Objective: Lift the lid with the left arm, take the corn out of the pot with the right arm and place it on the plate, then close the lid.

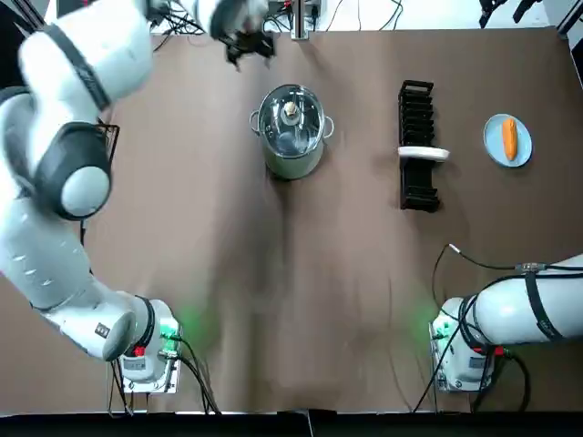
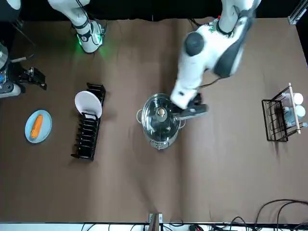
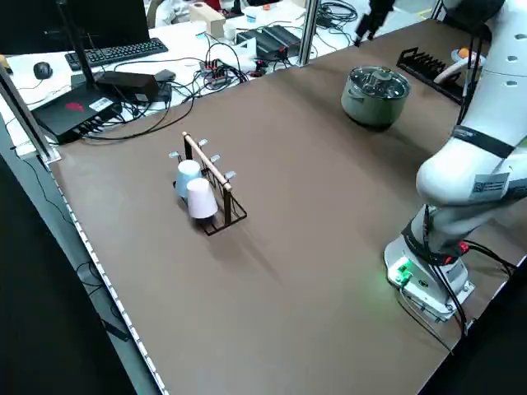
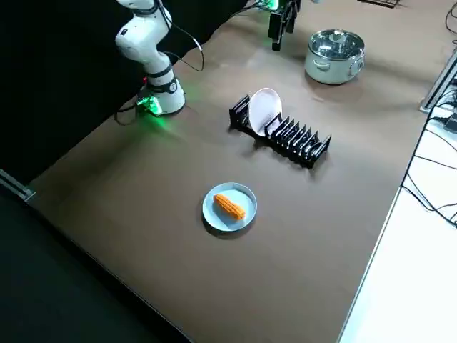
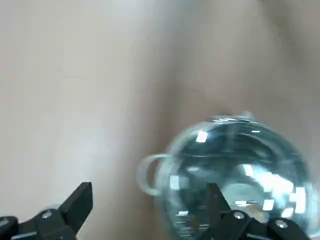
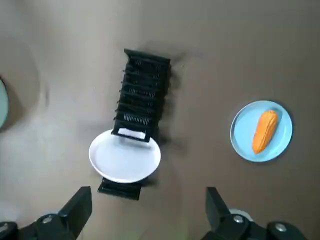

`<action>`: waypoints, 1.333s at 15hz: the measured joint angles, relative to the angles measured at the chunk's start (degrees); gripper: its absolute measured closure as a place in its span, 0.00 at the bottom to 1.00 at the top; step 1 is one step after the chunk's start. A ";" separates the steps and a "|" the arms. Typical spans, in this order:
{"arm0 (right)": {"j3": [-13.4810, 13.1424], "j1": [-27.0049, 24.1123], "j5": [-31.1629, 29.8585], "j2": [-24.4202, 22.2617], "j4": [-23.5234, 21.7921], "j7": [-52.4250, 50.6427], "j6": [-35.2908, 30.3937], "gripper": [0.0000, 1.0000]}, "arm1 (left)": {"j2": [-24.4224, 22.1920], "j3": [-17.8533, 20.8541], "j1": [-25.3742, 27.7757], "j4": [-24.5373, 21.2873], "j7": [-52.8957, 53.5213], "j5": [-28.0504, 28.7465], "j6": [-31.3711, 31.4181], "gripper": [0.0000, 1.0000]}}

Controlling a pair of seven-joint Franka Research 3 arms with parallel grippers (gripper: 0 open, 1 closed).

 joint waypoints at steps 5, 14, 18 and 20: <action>-0.54 -0.49 -0.41 -3.98 -6.71 -0.03 5.42 0.00 | -9.12 -0.30 12.45 -0.02 21.04 -5.06 -13.54 0.00; -0.52 -0.48 -2.54 -5.30 -6.96 -0.07 3.31 0.00 | -16.22 -0.27 26.53 -0.67 43.84 -10.60 -24.00 0.00; -0.37 -0.40 -2.57 -5.77 -6.96 -0.11 3.02 0.00 | -16.25 0.06 28.86 -0.45 42.72 -11.76 -23.94 0.00; -0.07 -0.28 -2.56 -6.08 -6.97 -0.11 2.98 0.00 | -16.41 2.49 29.14 0.08 43.00 -13.11 -23.91 0.00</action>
